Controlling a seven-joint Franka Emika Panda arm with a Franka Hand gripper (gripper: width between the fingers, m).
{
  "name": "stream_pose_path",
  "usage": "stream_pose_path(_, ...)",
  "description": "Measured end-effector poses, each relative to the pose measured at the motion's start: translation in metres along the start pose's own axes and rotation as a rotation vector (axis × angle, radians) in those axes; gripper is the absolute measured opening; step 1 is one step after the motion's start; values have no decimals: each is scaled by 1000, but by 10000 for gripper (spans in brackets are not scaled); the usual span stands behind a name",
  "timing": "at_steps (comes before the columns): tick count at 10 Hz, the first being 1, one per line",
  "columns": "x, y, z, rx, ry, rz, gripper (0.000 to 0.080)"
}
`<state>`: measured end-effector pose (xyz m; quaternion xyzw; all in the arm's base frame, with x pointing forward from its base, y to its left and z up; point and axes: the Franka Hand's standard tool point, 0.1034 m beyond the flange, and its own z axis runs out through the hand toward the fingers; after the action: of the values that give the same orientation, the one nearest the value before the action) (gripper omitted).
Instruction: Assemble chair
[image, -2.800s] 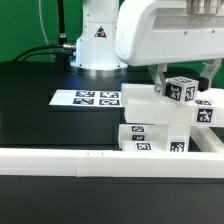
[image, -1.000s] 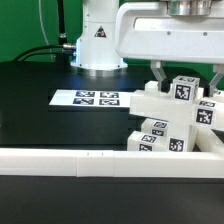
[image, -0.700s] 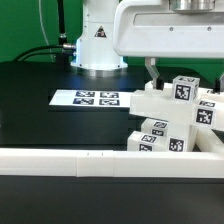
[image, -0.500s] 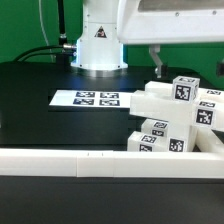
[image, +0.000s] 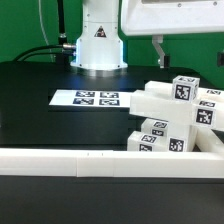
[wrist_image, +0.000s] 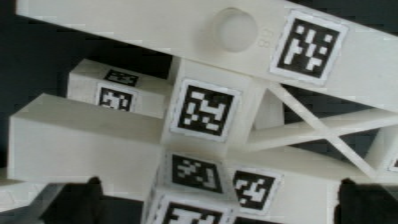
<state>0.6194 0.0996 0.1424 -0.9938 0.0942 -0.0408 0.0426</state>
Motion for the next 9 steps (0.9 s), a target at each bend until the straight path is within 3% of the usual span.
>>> stream_pose_path(2,-1,0,0,1,0,-5,649)
stream_pose_path(3,-13,-4,-4,8,15,-35,649)
stream_pose_path(5,-67,-20,-5,28,45,-81,649)
stream_pose_path(6,-84,-15,1,29,62,-106,649)
stream_pose_path(7,-94,-8,7,27,58,-102,649)
stream_pose_path(9,-89,-11,4,29,58,-104,649)
